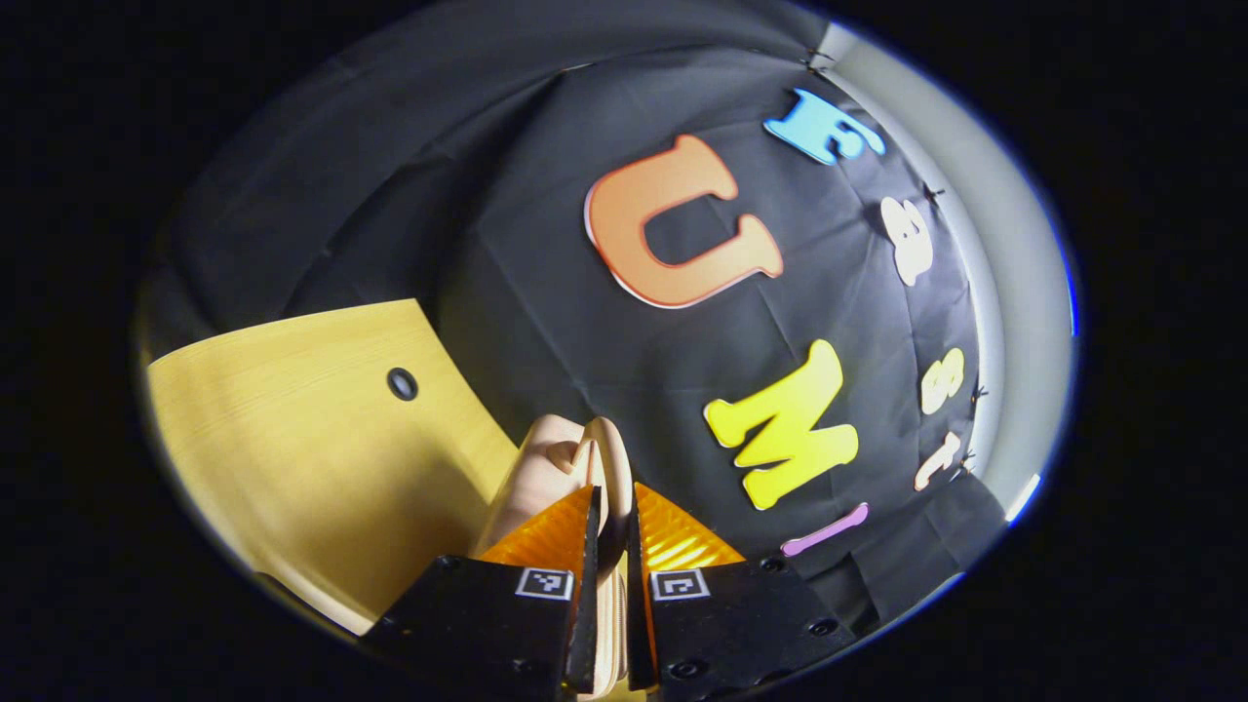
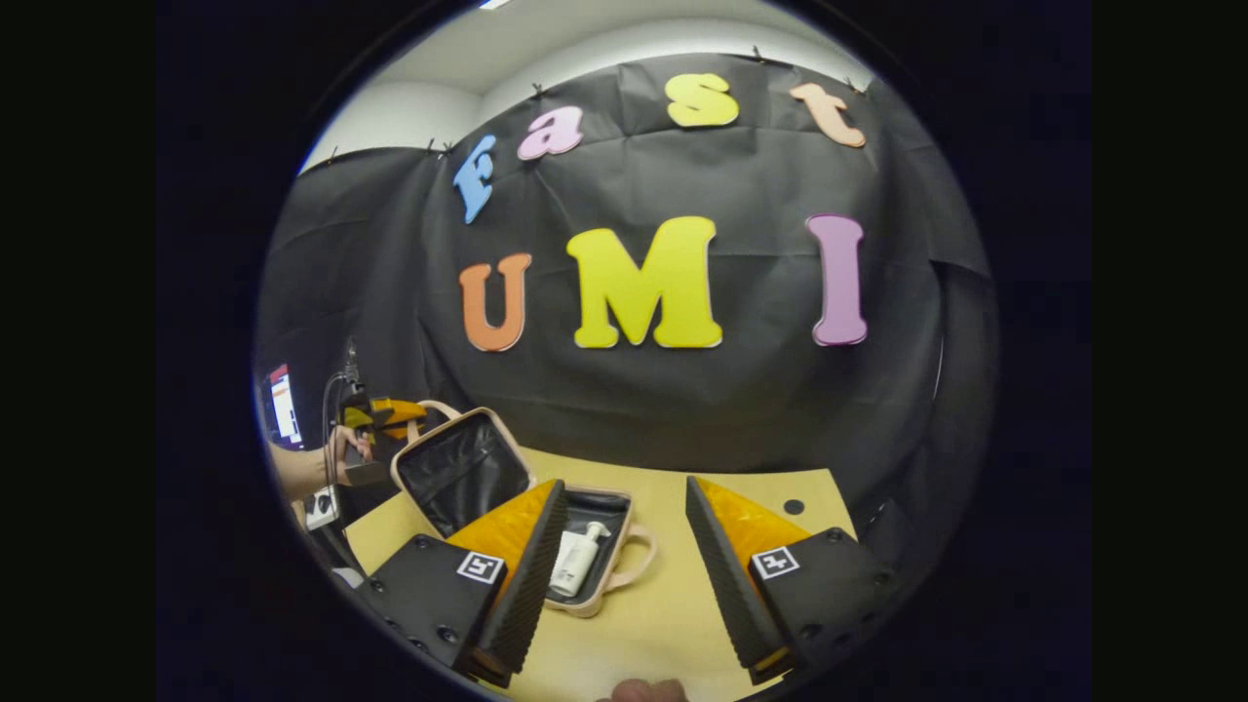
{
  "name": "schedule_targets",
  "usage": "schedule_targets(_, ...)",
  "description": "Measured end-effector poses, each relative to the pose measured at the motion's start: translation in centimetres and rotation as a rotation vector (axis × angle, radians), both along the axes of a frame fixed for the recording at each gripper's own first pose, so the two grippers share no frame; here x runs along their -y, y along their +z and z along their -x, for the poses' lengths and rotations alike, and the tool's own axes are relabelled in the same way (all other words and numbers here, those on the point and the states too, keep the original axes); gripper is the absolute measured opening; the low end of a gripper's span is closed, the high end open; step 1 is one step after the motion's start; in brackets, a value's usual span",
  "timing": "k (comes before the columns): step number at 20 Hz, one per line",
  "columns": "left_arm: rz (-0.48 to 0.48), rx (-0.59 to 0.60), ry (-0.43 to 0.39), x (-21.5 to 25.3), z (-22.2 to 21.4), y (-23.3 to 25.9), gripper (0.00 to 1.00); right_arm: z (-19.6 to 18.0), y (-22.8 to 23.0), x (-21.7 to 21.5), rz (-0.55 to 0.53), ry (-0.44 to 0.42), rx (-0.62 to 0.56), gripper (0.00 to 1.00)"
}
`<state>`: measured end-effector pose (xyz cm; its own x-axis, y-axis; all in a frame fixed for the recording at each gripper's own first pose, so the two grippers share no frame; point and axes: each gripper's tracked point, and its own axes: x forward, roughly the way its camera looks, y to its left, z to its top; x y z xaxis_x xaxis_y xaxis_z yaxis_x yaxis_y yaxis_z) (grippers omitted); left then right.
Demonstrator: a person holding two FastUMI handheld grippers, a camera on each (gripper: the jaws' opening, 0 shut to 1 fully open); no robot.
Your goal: First open the suitcase, pack the skin care products into it, and then close the suitcase.
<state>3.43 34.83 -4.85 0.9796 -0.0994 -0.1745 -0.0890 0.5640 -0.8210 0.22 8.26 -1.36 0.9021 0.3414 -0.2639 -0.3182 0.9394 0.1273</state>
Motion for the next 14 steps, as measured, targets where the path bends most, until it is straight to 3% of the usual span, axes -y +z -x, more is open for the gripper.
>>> schedule_targets(3, -0.175, -0.012, -0.021, 5.6, -0.8, 1.6, 0.15, 0.1, 0.6, 4.1, 0.029, -0.079, 0.056, 0.74)
schedule_targets(7, -0.394, -0.007, -0.095, 14.2, -1.6, 1.7, 0.14, 0.9, 0.0, 7.7, 0.050, -0.119, 0.062, 0.74)
schedule_targets(11, -0.592, -0.021, -0.175, 22.1, -2.4, -1.0, 0.14, 1.1, -1.4, 11.8, 0.059, -0.156, 0.015, 0.74)
schedule_targets(14, -0.680, -0.049, -0.245, 27.1, -3.1, -4.1, 0.13, 1.4, -1.9, 15.3, 0.082, -0.202, 0.001, 0.74)
